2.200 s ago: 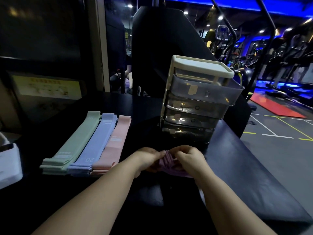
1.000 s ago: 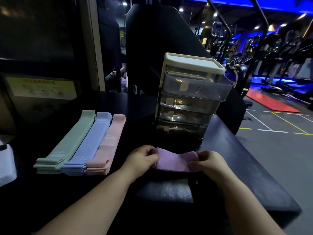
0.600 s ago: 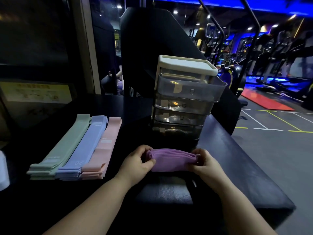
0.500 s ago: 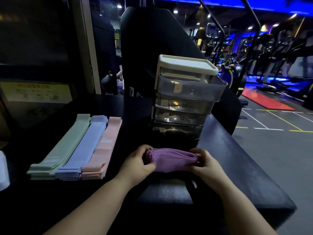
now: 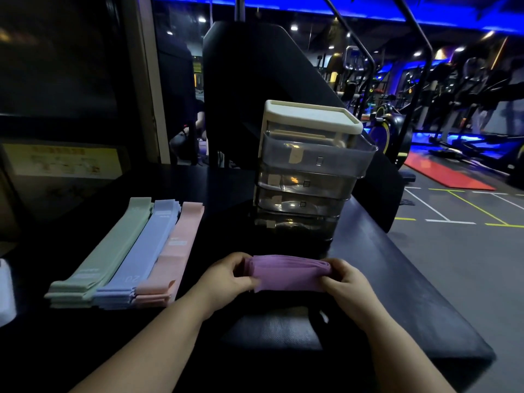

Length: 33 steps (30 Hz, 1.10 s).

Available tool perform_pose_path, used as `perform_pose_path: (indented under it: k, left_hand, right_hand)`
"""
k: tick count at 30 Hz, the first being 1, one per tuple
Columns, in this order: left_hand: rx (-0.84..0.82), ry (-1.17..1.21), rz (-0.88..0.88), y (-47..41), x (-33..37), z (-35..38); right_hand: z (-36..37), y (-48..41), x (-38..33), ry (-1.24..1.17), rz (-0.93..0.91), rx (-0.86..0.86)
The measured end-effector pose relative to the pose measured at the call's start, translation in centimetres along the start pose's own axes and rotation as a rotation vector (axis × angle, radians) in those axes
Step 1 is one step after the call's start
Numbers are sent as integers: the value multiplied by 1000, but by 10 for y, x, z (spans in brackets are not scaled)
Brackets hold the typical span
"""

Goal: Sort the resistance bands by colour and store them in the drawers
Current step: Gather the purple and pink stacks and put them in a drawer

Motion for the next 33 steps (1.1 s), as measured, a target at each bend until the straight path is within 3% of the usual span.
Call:
perform_pose_path:
  k: [6,16,24,33]
  left_hand:
    - [-18,268,-15,-9,22,-7]
    - [134,357,235,-44,124,-34]
    - [214,396,426,-64,204,-54]
    - [316,176,405,-91,233,-48]
  right_hand:
    - [-11,-10,-15,-161,-23,63]
    - [-57,-52,-96,-412,-267,206]
    - [-94,-86,-161,-409,-341,299]
    - [-109,-130,-177,-159,-316,465]
Point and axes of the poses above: each hand's wrist, its own y-axis away from the middle knuckle, its own z-axis out of the palm, x = y × z, the point moved 5 cm from there along -y, towards the middle knuckle, and after that the axes turned 9 degrees about x, right-handed, at the moved point
